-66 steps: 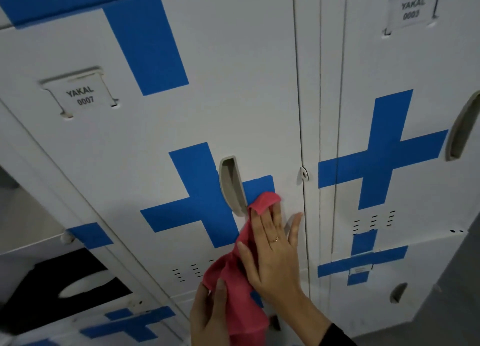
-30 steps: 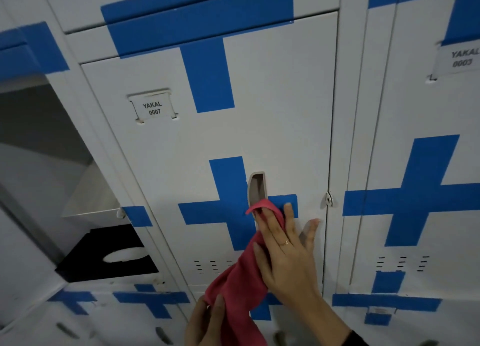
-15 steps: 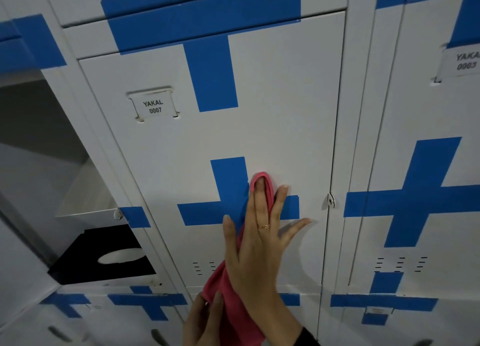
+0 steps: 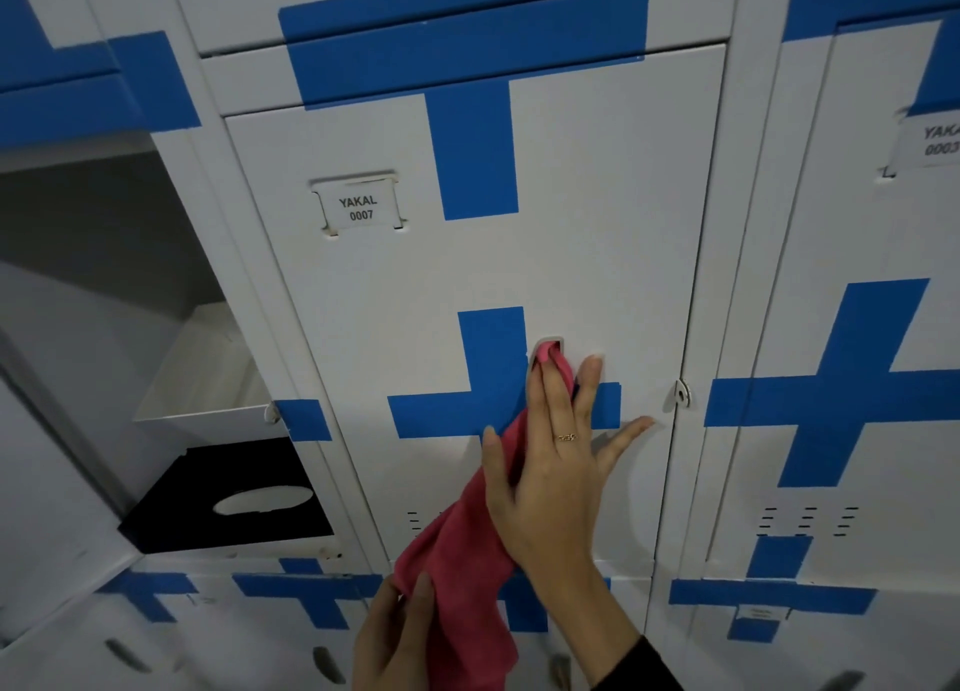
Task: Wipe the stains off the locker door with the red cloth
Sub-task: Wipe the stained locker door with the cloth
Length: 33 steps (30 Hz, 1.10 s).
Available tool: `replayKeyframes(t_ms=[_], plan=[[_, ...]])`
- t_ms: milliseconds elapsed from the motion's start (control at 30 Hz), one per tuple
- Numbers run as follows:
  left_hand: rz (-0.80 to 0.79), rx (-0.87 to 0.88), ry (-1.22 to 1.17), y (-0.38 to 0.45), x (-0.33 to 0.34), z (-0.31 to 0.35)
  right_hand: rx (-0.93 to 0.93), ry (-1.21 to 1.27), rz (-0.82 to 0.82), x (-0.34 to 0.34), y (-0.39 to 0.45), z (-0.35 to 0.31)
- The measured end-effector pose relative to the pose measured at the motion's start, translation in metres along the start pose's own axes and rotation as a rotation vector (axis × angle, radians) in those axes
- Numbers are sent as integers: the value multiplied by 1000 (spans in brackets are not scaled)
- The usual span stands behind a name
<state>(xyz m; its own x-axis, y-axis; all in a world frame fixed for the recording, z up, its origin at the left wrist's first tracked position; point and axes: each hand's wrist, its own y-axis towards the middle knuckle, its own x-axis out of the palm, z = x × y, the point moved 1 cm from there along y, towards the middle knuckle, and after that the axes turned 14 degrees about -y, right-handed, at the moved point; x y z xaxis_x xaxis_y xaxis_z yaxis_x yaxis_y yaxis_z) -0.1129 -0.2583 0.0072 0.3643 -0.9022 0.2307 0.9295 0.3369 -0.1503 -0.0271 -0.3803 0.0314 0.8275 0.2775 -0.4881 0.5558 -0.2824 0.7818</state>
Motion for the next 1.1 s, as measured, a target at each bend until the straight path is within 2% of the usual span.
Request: replayKeyframes(t_ms=[67,300,433,567,733,1100], plan=[[9,-16,-72,1,2,4,-66,-21,-37,-2,-2,10],[25,-87,-95,-6,15,0,-334,-163,-119,-11,-16,50],[17,-129,-48,-11,21,-5,-394,-245,-103,-15,-18,61],[17,-127,-43,-10,22,-6,-507,-449,-50,-14,-23,68],[-7,-142,-73,-9,18,-6,-608,-629,-80,-26,-17,63],[-23,-131,-101,-15,10,7,-686,-632,-337,-44,12,42]])
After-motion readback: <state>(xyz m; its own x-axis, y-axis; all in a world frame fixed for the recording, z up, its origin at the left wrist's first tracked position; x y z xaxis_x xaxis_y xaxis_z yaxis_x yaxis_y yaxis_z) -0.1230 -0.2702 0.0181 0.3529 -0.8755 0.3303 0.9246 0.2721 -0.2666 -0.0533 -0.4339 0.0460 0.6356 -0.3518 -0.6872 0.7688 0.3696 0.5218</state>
